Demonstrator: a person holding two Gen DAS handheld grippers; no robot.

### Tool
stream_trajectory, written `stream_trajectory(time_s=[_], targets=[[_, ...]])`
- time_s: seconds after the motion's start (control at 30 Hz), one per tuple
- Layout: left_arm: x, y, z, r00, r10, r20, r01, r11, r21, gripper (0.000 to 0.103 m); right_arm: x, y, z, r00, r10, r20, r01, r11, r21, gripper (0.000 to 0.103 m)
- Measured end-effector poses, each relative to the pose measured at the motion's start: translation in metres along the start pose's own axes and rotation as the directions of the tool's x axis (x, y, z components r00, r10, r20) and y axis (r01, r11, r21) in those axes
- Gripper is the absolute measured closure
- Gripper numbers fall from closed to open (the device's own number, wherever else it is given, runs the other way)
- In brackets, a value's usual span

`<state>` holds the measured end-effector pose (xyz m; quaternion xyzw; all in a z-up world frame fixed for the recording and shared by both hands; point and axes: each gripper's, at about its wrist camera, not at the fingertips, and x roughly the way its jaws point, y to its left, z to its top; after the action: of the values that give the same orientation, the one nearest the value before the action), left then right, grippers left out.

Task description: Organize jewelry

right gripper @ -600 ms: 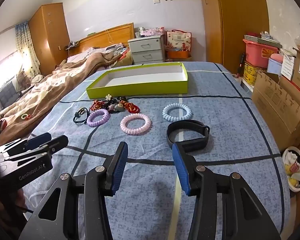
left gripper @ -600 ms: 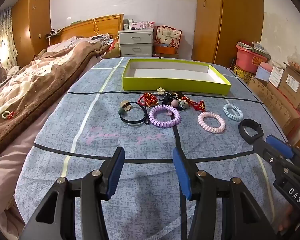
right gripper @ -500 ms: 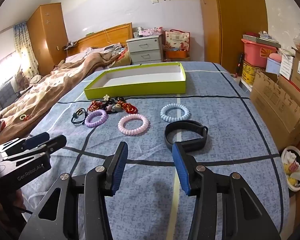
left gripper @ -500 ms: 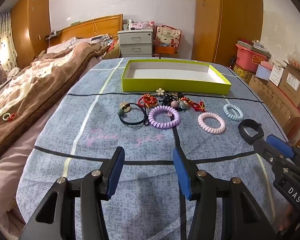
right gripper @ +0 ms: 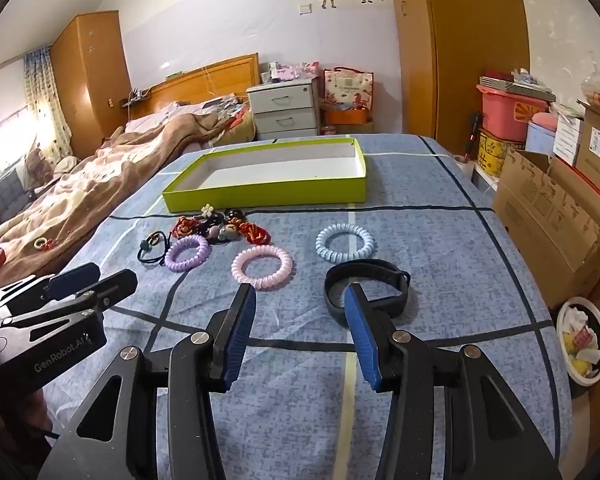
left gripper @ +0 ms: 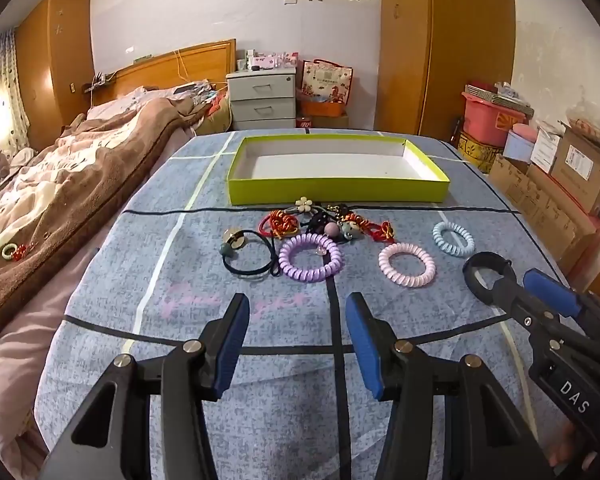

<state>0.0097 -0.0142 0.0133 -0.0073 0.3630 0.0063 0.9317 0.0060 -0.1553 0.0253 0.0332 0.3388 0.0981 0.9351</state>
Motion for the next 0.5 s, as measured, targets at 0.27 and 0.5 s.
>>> stream_trajectory(time_s=[0.27,0.5], targets=[[-0.0024,0.0027,-0.003,1.0,0.005,0.001,-0.005,1.0,-0.017,0.051,-0.001,0.0011,-0.0003,1.0,0.002,0.002,-0.002,1.0,0.003,0.056],[-0.0042,0.0059,-0.0035,1.0,0.006,0.004,-0.006,1.0,-0.027,0.051,-0.0027,0.0013,0.0004,1.0,-0.003,0.002,0.003,1.0,0.004,0.056]])
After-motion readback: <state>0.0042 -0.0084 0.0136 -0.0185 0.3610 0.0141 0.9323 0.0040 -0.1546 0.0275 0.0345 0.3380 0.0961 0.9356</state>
